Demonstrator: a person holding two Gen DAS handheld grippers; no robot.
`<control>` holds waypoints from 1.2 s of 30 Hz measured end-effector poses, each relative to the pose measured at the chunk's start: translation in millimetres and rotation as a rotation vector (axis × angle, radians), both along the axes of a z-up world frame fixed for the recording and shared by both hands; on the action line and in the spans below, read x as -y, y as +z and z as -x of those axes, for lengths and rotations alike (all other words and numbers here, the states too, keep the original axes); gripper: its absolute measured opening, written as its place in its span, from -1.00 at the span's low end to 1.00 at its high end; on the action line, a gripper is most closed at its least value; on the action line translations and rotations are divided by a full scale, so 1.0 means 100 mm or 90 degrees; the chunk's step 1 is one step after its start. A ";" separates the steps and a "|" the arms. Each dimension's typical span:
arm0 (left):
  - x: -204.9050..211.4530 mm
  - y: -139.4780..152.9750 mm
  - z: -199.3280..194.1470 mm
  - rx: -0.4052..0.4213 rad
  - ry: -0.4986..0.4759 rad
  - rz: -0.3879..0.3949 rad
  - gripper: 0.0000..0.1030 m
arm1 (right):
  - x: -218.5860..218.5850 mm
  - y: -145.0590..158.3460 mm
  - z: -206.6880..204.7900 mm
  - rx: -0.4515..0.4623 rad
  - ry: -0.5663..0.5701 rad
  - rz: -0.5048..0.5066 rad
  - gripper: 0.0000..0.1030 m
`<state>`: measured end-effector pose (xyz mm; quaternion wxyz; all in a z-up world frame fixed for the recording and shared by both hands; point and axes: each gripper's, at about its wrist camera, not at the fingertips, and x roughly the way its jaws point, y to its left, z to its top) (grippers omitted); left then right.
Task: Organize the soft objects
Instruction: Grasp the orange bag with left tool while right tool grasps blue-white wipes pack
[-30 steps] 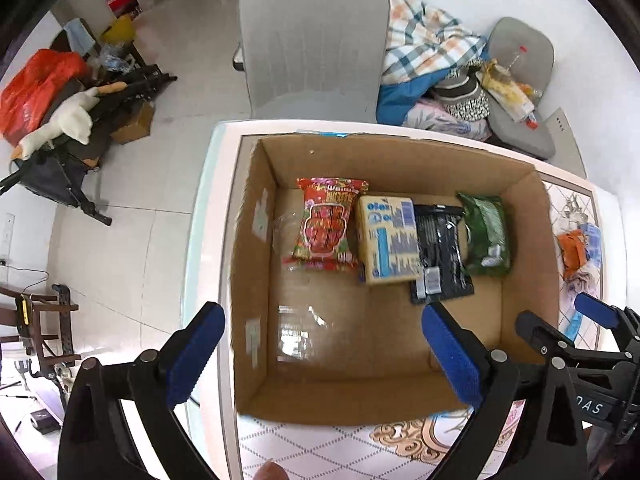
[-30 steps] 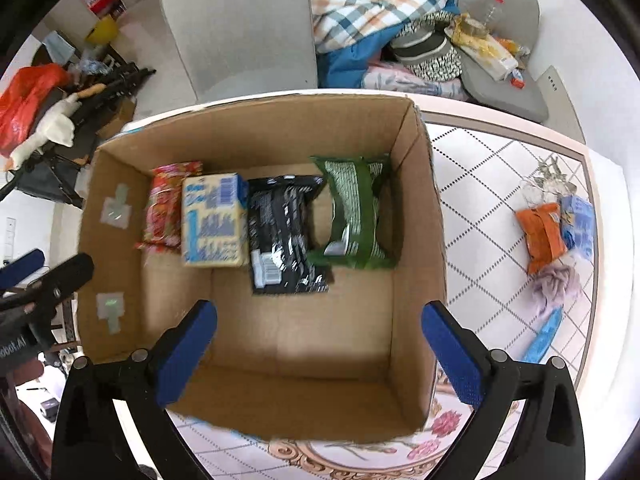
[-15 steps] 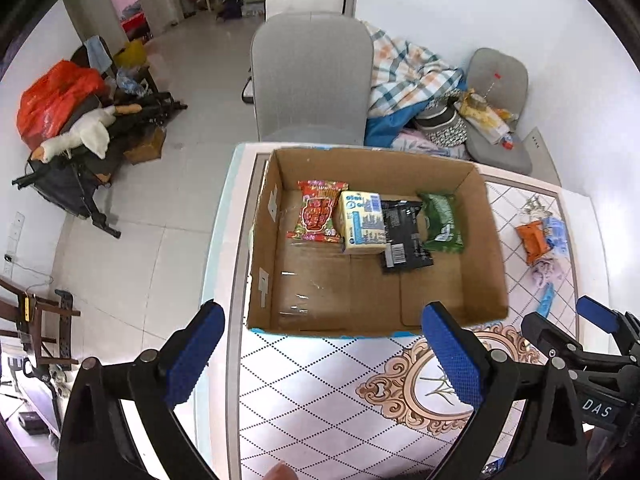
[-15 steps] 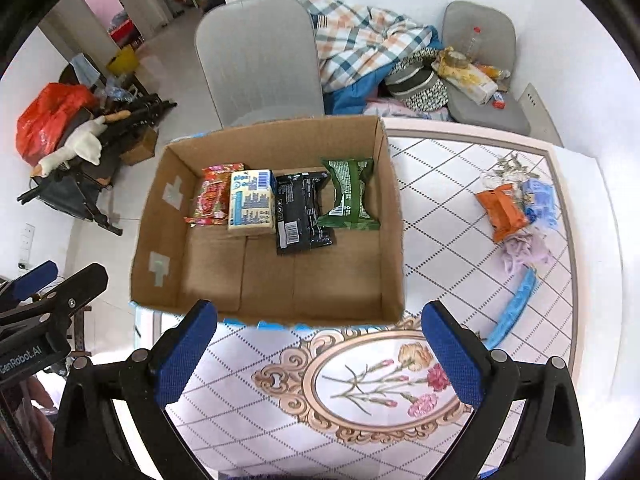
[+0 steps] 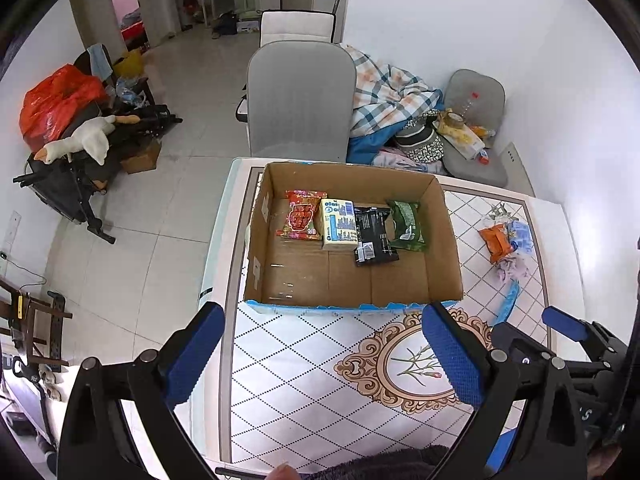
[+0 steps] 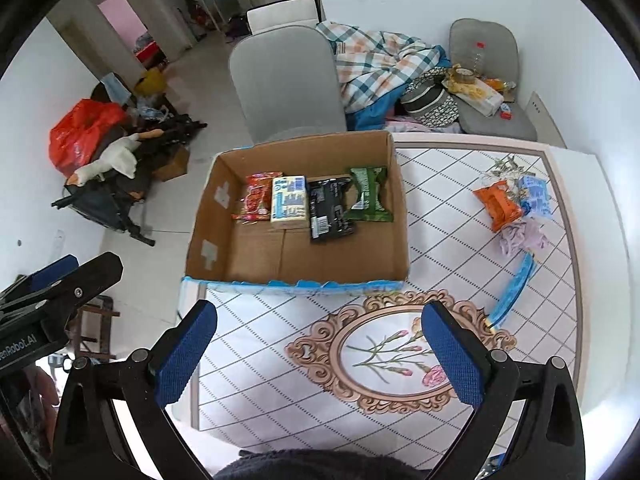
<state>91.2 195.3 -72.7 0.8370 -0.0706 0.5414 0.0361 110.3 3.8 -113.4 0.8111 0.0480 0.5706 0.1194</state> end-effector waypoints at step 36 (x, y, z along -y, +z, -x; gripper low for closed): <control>3.93 -3.18 -2.97 -0.366 -0.140 0.134 0.15 | 4.22 -2.26 -2.68 -0.222 -0.241 -0.005 0.66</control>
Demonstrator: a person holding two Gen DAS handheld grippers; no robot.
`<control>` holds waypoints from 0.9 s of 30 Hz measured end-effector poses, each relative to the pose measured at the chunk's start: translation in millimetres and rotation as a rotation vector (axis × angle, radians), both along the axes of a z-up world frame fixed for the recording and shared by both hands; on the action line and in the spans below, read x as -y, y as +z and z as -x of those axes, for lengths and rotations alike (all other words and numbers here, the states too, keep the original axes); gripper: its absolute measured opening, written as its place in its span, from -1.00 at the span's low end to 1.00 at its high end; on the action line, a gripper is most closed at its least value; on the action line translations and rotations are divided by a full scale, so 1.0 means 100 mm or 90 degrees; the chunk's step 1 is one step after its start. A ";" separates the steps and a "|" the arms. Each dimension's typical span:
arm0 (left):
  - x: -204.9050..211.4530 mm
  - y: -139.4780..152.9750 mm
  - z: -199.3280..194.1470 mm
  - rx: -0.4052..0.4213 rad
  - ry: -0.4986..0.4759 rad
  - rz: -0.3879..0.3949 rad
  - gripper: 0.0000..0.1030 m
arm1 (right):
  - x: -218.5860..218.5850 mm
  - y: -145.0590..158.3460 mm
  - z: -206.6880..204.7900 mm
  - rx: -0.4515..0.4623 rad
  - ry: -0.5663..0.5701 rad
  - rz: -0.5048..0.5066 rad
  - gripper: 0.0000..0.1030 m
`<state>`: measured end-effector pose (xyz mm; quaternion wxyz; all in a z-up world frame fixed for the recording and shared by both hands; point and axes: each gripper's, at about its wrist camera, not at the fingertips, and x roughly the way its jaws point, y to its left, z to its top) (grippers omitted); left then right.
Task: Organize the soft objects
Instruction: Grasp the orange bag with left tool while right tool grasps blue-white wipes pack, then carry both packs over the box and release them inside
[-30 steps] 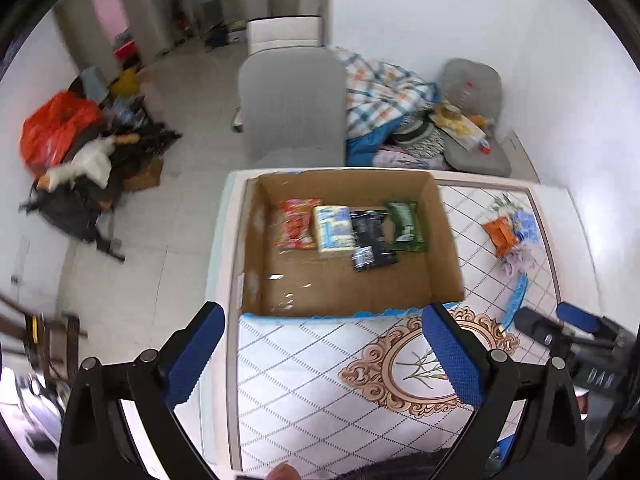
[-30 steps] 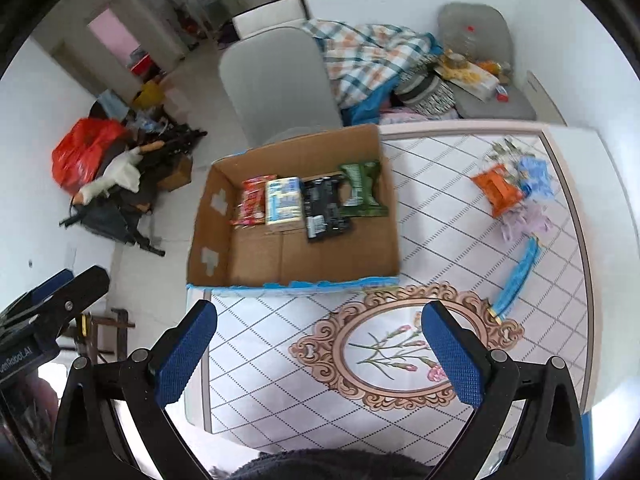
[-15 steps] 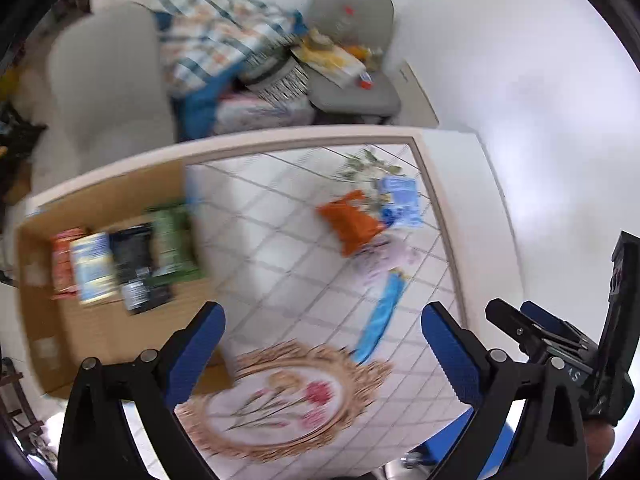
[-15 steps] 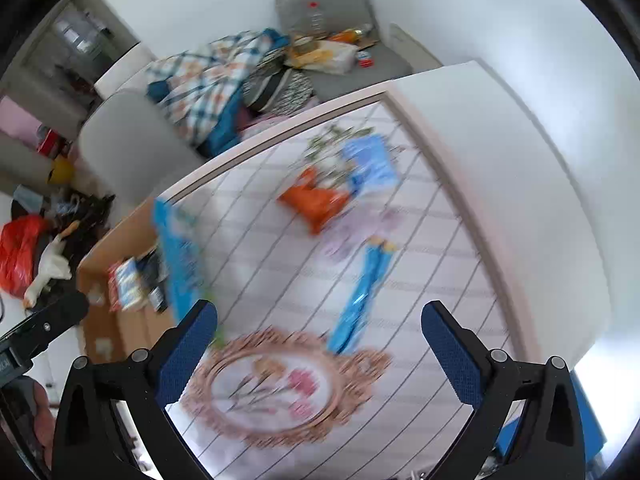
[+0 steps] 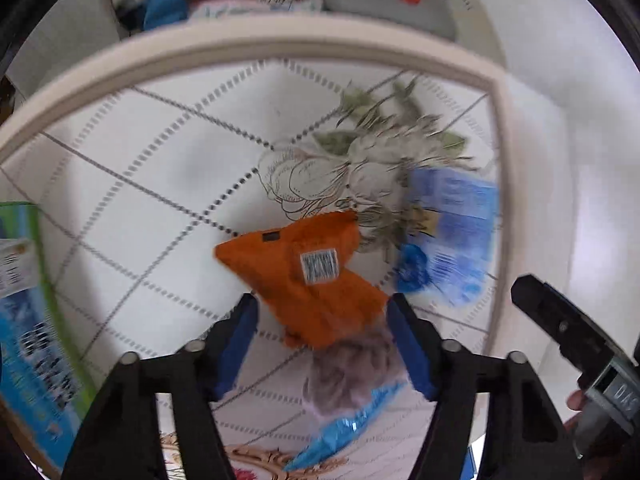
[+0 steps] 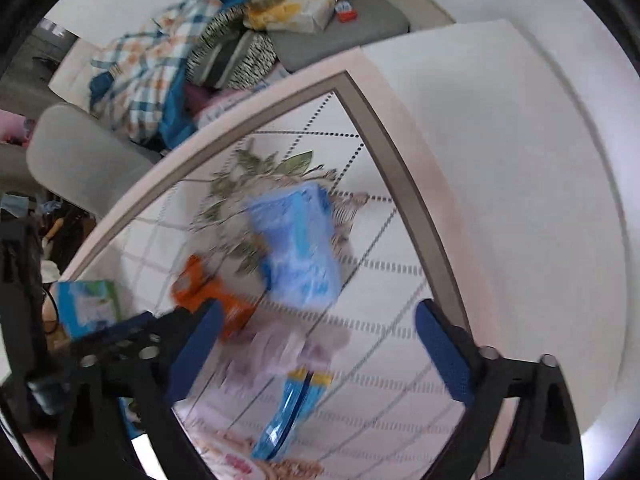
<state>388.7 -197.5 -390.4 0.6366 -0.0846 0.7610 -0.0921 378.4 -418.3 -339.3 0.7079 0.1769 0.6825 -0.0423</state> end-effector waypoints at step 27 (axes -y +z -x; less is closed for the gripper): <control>-0.32 0.96 0.29 0.138 0.000 -0.014 -0.34 | -0.53 0.02 -0.01 0.000 0.059 -0.068 -0.47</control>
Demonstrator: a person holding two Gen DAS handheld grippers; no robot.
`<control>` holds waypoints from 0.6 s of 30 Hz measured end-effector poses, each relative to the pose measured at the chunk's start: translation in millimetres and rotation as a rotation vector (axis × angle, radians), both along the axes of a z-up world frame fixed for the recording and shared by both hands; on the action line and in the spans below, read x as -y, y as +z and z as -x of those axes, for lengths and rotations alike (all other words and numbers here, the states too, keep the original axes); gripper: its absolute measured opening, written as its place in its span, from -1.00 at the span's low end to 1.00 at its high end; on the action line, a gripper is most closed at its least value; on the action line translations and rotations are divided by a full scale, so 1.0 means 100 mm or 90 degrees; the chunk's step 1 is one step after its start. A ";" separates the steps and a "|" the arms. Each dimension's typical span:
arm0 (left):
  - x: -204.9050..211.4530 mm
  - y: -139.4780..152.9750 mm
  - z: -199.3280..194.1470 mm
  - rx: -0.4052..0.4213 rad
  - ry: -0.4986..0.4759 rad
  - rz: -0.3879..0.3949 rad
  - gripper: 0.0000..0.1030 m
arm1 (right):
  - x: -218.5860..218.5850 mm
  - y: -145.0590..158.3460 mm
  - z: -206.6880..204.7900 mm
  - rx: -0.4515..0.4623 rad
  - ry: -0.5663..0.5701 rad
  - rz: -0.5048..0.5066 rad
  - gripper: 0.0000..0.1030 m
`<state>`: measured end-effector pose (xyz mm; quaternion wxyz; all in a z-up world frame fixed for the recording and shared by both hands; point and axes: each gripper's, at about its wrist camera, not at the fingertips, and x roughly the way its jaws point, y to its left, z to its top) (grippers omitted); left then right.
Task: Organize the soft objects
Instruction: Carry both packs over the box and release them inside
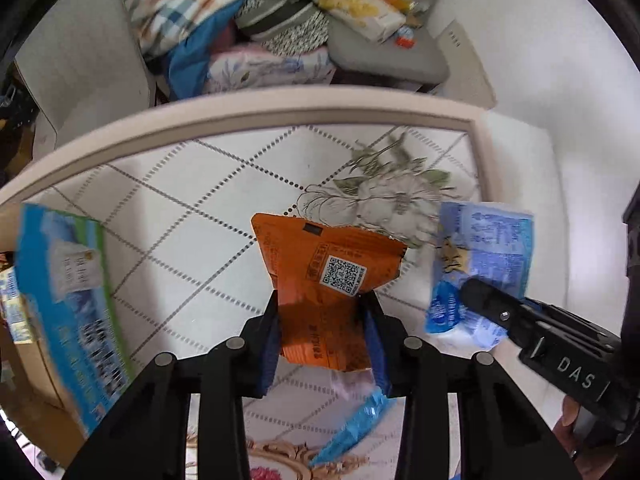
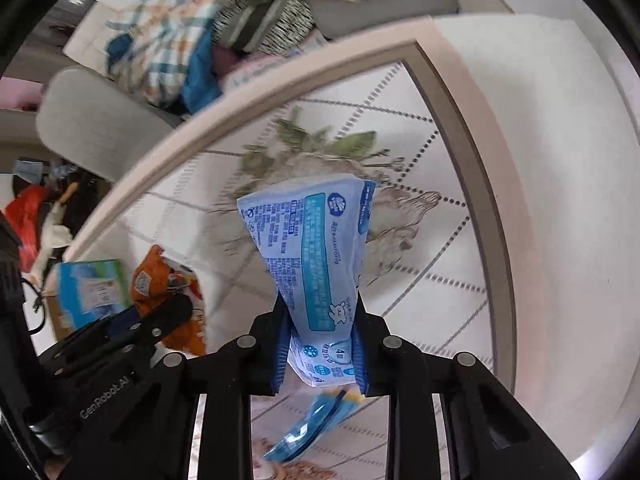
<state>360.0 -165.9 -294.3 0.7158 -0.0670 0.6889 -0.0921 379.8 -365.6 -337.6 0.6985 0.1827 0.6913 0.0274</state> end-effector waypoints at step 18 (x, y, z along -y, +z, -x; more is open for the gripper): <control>-2.32 1.26 1.08 0.109 0.043 -0.007 -0.34 | -2.35 1.36 1.12 0.106 0.132 -0.105 -0.47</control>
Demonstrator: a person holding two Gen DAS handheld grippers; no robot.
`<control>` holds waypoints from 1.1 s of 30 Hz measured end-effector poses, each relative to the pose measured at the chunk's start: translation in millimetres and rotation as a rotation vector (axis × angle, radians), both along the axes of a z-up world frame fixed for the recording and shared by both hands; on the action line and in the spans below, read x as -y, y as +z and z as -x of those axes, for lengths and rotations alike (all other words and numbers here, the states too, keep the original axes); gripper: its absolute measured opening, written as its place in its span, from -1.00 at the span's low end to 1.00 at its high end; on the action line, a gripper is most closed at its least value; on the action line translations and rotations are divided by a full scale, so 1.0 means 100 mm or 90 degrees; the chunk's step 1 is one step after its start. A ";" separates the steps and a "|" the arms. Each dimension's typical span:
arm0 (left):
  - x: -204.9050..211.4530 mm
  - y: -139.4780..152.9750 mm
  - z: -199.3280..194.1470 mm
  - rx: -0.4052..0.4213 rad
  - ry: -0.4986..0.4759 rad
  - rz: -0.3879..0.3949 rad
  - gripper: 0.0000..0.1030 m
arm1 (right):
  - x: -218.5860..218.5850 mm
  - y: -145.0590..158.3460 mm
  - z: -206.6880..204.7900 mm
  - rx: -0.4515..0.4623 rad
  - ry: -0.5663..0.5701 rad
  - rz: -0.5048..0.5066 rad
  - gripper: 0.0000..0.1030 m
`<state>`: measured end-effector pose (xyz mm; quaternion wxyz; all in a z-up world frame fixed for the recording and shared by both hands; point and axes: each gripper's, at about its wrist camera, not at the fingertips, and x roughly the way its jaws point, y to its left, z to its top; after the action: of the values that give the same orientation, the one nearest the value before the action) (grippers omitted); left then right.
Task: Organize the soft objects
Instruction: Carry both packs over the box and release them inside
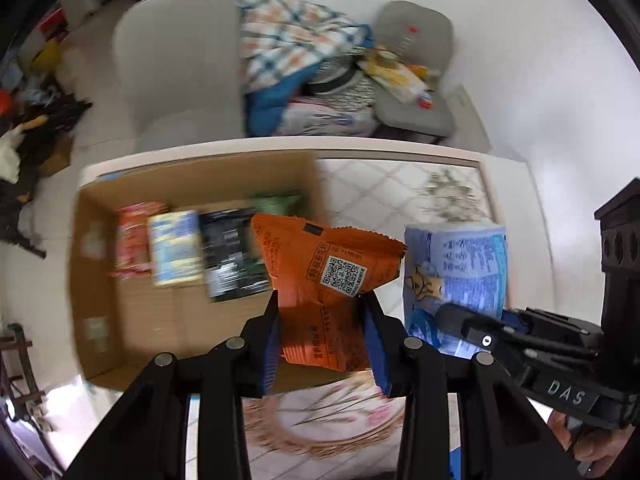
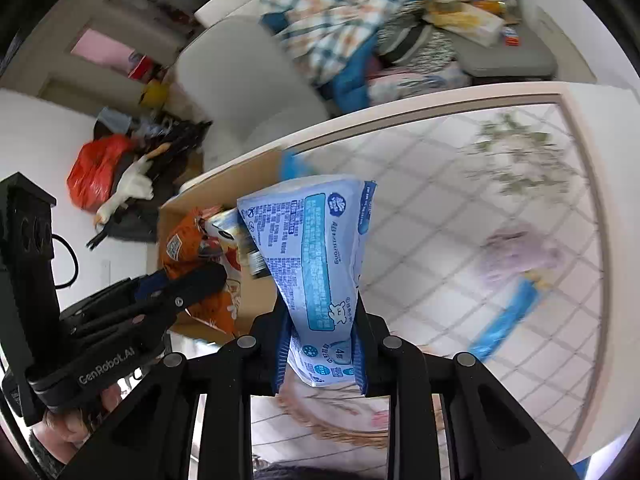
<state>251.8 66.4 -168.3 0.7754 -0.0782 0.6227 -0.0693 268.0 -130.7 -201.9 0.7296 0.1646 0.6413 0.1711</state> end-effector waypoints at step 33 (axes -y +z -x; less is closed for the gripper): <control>-1.77 -1.54 -0.02 -0.219 0.030 -0.092 -0.30 | -2.64 -1.46 0.14 -0.111 0.104 0.044 -0.42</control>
<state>253.6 243.6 -322.5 0.6623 -0.0476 0.7477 0.0082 254.2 132.9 -347.6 0.6598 0.1006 0.7192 0.1930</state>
